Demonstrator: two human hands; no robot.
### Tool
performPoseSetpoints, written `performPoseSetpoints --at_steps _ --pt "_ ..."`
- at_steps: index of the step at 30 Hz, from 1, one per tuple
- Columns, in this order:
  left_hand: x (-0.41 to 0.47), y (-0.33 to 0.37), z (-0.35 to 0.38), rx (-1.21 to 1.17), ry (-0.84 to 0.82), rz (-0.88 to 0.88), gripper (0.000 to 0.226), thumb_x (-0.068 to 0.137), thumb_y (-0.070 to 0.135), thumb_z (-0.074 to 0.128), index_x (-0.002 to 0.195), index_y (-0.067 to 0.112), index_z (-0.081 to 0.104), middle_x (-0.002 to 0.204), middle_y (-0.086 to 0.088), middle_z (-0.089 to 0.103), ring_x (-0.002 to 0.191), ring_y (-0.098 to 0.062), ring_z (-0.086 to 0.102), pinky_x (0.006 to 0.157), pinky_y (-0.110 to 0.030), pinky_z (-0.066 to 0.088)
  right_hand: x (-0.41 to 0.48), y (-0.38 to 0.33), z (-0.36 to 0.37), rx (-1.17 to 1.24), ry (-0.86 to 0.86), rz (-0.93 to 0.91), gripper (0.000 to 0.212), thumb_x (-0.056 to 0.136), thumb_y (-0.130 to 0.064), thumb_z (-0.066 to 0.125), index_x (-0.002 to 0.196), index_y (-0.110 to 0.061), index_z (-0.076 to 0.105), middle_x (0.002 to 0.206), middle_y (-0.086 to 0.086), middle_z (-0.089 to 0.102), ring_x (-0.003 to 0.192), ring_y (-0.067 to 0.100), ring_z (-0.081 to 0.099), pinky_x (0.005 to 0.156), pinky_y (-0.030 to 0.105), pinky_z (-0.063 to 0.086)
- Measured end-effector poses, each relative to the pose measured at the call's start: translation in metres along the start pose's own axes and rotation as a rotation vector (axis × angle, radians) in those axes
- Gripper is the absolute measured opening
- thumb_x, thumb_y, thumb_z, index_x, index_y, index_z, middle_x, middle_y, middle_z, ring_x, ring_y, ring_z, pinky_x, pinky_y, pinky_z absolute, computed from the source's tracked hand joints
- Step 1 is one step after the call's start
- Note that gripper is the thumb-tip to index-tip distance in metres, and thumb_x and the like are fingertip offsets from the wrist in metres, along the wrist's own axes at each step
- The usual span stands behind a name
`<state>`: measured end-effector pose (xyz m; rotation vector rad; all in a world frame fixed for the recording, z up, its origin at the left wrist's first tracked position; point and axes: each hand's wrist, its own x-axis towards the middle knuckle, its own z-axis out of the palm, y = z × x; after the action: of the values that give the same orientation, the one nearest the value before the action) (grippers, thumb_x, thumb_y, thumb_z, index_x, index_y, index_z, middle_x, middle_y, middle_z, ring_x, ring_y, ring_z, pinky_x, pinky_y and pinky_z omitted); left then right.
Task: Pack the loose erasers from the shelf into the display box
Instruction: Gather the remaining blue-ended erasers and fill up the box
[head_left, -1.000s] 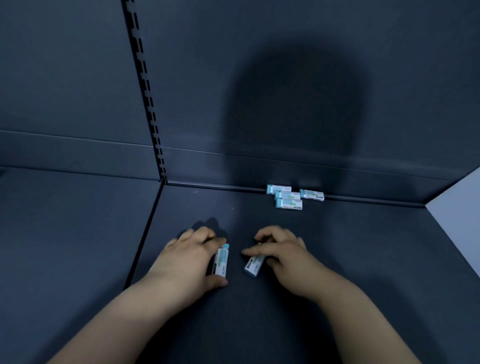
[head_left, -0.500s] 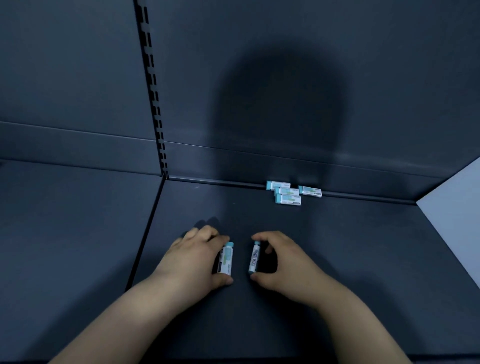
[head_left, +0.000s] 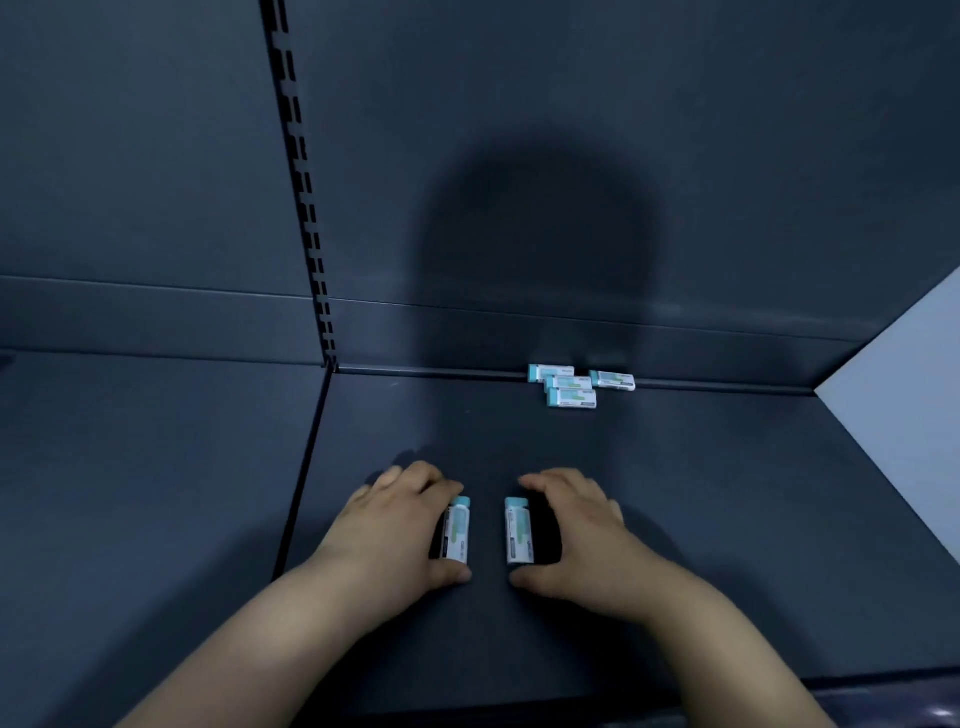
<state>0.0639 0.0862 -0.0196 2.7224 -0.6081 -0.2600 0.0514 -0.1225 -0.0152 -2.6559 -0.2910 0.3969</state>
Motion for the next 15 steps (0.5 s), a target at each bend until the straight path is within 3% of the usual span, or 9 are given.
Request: performPoseSetpoints --at_steps 4,15 --pt "0.004 0.0 -0.004 0.014 -0.032 0.05 0.081 0.073 0.059 0.063 0.142 0.035 0.027 0.134 0.016 0.031 0.123 -0.009 0.028 0.104 -0.028 0.026 0.008 -0.013 -0.005 -0.092 -0.023 -0.008 0.083 0.066 -0.051 0.071 0.137 -0.034 0.032 0.127 -0.01 0.032 0.123 0.009 0.027 0.095 0.021 0.016" --pt "-0.019 -0.013 -0.006 0.03 0.096 0.107 0.079 0.066 0.064 0.064 0.135 0.04 0.032 0.126 0.018 0.037 0.116 -0.005 0.033 0.097 -0.025 0.028 -0.008 -0.047 0.019 -0.072 0.199 -0.051 0.072 0.062 -0.049 0.072 0.127 -0.035 0.043 0.12 -0.012 0.037 0.115 0.008 0.031 0.089 0.02 0.017"
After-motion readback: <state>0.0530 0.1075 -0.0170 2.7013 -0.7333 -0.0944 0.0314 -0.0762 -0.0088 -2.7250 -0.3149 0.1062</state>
